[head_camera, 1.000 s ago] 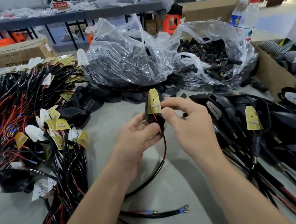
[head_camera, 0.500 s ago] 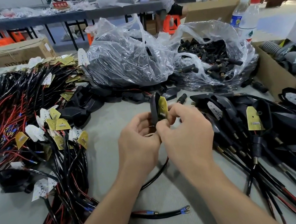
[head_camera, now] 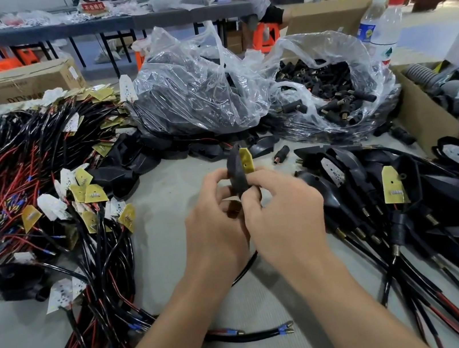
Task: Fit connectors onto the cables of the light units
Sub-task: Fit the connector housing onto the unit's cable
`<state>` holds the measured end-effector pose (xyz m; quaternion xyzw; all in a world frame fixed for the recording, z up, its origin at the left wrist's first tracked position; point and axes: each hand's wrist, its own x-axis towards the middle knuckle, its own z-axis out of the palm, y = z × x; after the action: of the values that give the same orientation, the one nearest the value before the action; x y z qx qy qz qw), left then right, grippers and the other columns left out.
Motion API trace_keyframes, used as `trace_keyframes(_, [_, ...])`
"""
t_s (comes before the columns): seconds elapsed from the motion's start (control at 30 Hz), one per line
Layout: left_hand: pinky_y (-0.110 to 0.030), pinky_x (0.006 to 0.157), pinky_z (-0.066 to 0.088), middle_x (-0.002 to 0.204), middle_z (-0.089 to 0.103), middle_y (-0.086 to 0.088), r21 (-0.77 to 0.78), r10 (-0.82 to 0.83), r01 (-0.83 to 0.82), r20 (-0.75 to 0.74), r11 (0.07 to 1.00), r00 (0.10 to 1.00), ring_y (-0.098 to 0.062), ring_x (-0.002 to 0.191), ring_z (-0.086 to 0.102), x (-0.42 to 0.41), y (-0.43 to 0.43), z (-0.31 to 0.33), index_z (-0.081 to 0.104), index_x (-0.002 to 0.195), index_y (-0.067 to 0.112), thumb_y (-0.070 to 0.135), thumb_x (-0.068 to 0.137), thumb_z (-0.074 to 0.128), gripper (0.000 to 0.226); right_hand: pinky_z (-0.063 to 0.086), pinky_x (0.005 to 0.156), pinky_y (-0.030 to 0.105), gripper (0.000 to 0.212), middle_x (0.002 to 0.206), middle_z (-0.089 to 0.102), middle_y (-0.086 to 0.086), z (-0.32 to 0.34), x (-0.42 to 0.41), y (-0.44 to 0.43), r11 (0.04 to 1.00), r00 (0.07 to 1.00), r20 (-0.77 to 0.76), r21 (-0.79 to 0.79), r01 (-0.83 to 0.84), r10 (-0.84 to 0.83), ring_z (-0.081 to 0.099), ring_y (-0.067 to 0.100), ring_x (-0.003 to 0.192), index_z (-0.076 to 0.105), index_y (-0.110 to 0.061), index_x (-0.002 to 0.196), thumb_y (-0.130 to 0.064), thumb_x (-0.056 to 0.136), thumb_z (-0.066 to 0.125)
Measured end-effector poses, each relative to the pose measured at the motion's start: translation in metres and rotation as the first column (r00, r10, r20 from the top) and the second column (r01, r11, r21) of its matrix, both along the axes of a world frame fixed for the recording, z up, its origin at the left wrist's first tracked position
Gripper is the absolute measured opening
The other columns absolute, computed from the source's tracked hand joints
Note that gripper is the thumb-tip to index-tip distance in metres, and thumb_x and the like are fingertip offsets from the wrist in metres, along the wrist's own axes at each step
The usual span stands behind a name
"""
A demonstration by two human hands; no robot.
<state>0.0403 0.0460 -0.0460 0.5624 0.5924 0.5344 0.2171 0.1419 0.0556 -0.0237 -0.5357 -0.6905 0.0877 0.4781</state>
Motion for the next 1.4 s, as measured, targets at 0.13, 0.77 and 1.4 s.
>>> trace_keyframes(0.13, [-0.011, 0.06, 0.045, 0.09, 0.073, 0.023, 0.024, 0.012, -0.009, -0.102, 1.0, 0.995, 0.004, 0.074, 0.068, -0.005, -0.002, 0.0, 0.053, 0.108, 0.043, 0.026, 0.087, 0.067, 0.03, 0.043, 0.062, 0.028, 0.018, 0.069, 0.065, -0.012, 0.003, 0.001, -0.003, 0.988, 0.984, -0.137, -0.09, -0.123, 0.11, 0.058, 0.009, 0.065, 0.069, -0.024, 0.082, -0.019, 0.082, 0.052])
trace_keyframes(0.77, [-0.028, 0.078, 0.056, 0.114, 0.075, -0.013, -0.127, -0.263, 0.513, 0.74, 0.849, 0.619, -0.023, 0.1, 0.072, -0.016, 0.008, 0.007, 0.067, 0.125, 0.008, -0.009, 0.085, 0.043, 0.05, 0.0, 0.115, 0.005, 0.056, 0.167, 0.024, -0.013, -0.006, -0.003, 0.003, 0.942, 0.964, 0.048, -0.229, -0.244, 0.262, 0.009, 0.0, 0.152, 0.052, -0.041, 0.146, -0.035, 0.09, 0.045])
trace_keyframes(1.4, [-0.027, 0.063, 0.061, 0.081, 0.078, -0.01, -0.139, 0.074, 0.029, 0.68, 0.99, 0.73, -0.019, 0.068, 0.075, -0.011, 0.007, 0.02, 0.076, 0.086, 0.01, 0.011, 0.102, 0.058, 0.023, 0.052, 0.09, 0.014, 0.05, 0.107, 0.064, -0.042, -0.009, -0.005, -0.001, 0.913, 0.868, -0.403, -0.159, -0.377, 0.288, 0.063, -0.013, 0.109, 0.075, -0.043, 0.103, -0.007, 0.075, 0.054])
